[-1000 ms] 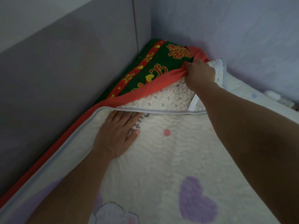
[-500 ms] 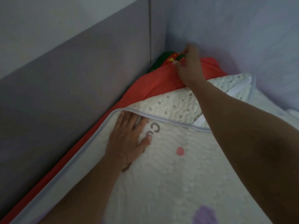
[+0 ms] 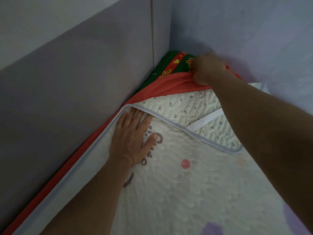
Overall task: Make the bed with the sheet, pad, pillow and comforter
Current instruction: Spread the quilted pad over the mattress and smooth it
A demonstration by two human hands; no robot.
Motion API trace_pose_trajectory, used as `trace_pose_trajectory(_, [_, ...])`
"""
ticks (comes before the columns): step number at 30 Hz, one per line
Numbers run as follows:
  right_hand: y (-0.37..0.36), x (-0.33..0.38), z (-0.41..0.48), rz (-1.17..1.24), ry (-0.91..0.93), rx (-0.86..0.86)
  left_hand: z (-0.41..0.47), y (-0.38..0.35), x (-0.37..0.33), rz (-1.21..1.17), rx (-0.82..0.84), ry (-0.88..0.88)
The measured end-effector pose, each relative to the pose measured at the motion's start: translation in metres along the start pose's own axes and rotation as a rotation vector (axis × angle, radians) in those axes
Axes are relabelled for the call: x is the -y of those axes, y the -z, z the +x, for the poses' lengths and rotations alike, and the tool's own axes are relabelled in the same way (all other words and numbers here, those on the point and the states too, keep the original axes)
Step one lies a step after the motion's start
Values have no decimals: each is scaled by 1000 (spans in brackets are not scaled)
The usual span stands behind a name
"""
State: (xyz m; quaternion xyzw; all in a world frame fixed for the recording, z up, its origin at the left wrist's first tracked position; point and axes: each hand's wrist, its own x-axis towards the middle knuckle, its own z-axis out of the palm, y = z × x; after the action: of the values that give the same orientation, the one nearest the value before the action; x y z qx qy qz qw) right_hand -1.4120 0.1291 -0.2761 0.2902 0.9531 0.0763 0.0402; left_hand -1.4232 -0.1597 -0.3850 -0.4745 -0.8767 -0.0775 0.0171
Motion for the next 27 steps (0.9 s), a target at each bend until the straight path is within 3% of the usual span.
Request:
trace_pose_trajectory(3, [6,-3,-3,16,-16,-12,-1,0,-1,-3,15,5])
trace_pose_trajectory(6, [10,-4,-1,243,8,-132,-2,1,-2,-13,29,12])
trace_pose_trajectory(9, [23,-1,9,360,32,-140,0,2,-2,-16,24,7])
trace_pose_trajectory(20, [17,4,15,83,-19,-197,0,3,-1,-5,45,8])
trace_pose_trajectory(27, [20,-7,20,82,-255,-155,-2,3,-2,2,54,10])
